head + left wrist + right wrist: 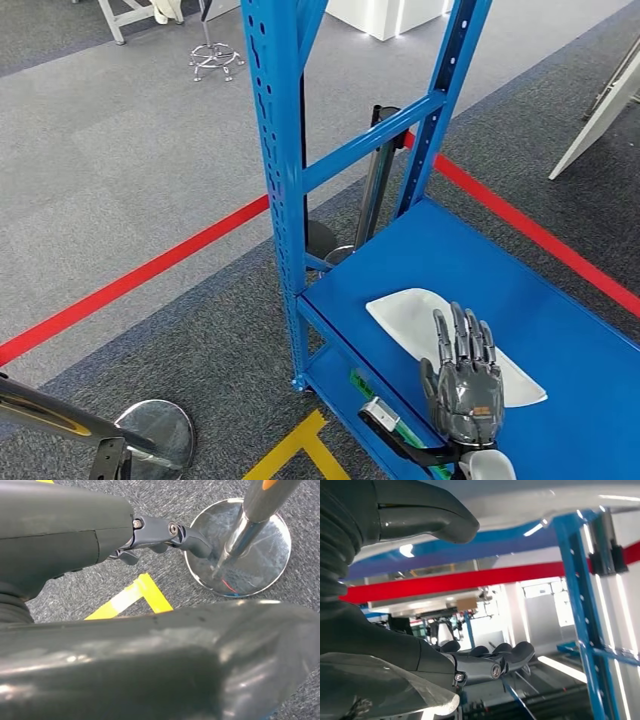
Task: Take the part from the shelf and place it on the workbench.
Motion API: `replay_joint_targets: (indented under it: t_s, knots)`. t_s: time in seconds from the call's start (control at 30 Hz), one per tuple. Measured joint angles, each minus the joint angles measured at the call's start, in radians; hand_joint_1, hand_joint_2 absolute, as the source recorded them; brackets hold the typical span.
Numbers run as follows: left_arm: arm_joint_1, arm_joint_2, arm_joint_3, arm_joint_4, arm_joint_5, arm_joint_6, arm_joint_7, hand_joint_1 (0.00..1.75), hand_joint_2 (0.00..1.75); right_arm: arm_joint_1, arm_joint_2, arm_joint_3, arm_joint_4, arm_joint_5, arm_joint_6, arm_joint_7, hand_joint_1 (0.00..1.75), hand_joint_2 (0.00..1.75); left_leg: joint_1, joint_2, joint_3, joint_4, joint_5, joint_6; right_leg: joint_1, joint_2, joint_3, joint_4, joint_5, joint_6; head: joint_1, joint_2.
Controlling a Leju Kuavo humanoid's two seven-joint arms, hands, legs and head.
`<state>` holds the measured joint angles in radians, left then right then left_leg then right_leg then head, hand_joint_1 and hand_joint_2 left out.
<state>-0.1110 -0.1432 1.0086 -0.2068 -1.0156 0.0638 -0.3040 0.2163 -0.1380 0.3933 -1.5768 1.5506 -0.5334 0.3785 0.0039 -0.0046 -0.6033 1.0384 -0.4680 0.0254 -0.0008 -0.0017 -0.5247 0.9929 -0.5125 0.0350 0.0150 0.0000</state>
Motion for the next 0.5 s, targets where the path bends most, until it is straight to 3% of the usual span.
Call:
replay_joint_targets:
  t_s: [0.5]
  knots:
    - [-0.001,-0.002,0.000,0.000,-0.011,-0.002,0.006,0.00,0.00,-0.014,0.026,-0.061,0.098,-0.189,0.093,-0.070,0.00,1.75,0.000,0.000,0.000,0.000,0.000,0.000,0.000,0.000,0.002,0.000,0.000,0.000,0.000,0.000]
